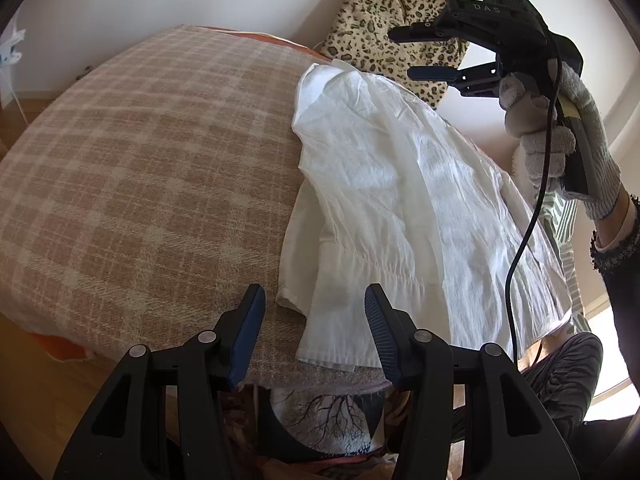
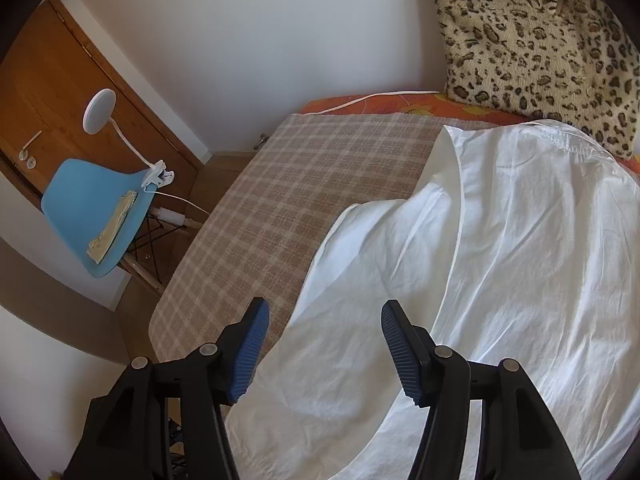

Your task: Fold small clothes

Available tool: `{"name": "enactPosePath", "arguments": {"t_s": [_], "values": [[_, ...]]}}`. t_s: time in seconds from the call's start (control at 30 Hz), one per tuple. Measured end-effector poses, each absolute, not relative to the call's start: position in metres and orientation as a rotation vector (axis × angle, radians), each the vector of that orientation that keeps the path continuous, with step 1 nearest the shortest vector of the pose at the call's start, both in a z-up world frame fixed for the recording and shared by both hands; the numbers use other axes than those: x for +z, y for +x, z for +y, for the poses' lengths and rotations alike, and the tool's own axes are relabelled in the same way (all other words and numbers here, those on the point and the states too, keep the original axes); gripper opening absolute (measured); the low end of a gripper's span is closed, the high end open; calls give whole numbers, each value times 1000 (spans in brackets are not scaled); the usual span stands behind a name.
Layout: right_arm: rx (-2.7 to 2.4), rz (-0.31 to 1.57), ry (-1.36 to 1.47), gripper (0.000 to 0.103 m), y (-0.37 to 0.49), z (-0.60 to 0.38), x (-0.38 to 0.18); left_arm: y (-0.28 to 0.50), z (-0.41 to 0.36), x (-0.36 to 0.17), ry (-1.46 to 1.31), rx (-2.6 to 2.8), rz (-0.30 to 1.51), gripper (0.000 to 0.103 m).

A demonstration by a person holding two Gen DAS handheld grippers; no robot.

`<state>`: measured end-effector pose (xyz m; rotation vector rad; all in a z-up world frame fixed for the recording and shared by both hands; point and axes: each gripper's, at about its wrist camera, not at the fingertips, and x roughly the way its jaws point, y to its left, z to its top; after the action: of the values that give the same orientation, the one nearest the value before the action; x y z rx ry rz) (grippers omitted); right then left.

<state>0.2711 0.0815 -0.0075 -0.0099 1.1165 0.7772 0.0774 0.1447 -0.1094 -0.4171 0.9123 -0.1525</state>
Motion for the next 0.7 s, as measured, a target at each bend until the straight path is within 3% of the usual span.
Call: {"name": "enactPosePath", "arguments": {"t_s": [0.1,0.2,0.3,0.47,0.7], "values": [[758,1159,-28,66,285,120,-16,80,140,-109,-397,-158,904,48],[686,1173,-91,66,298,155,-31,82,145,-111,-442,-179,912,25],[591,1166,-197,66,313,183,-46,84,152,-114,-473,-181,916,14],[488,1201,-298,66,337,206,-72,84,154,-112,-488,-201,911,7],[393,1204,-387,65,356,214,-93,83,142,-107,-457,-232,897,6]]}}
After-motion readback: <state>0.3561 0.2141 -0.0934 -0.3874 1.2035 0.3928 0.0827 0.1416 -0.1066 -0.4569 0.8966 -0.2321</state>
